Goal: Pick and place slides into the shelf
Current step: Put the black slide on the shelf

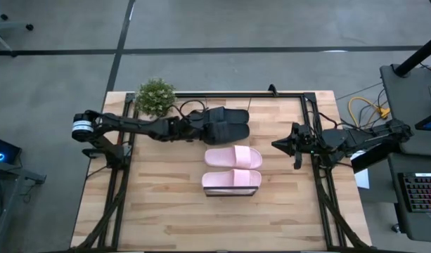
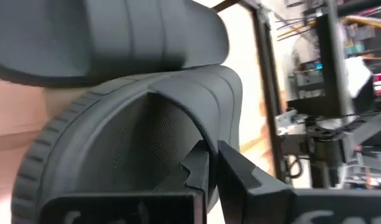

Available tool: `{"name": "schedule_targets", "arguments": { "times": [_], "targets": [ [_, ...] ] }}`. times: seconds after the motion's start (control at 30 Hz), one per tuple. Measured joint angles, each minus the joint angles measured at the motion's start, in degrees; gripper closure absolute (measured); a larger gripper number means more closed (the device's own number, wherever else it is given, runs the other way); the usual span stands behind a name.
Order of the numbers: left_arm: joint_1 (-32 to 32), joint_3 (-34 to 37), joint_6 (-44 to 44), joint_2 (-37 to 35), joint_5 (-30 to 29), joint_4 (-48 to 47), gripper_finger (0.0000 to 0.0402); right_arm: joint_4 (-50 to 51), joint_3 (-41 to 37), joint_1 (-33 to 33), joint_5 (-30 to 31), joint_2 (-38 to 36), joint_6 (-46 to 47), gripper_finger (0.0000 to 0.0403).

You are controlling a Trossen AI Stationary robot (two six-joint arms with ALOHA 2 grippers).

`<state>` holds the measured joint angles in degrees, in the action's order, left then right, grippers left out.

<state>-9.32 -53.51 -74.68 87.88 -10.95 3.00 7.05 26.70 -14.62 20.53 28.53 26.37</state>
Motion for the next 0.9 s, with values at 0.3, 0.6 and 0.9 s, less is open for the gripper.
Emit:
{"name": "schedule_targets", "arguments": {
  "times": [0.3, 0.6, 0.9],
  "targets": [
    [-0.07, 0.87, -1.43, 0.37, 1.14, 2.86, 0.0401, 0.07, 0.0, 0.01, 0.0, 0.01, -0.98, 0.0394],
    [-0.48, 4.76, -4.41, 0.37, 1.91, 2.75, 0.0401, 0.04, 0.0, -0.01, 0.0, 0.0, -1.53, 0.0394],
    [-2.16, 5.52, -1.99, 0.37, 2.79, 2.81, 0.0401, 0.04, 0.0, 0.01, 0.02, 0.01, -2.85, 0.0394]
  ]
}}
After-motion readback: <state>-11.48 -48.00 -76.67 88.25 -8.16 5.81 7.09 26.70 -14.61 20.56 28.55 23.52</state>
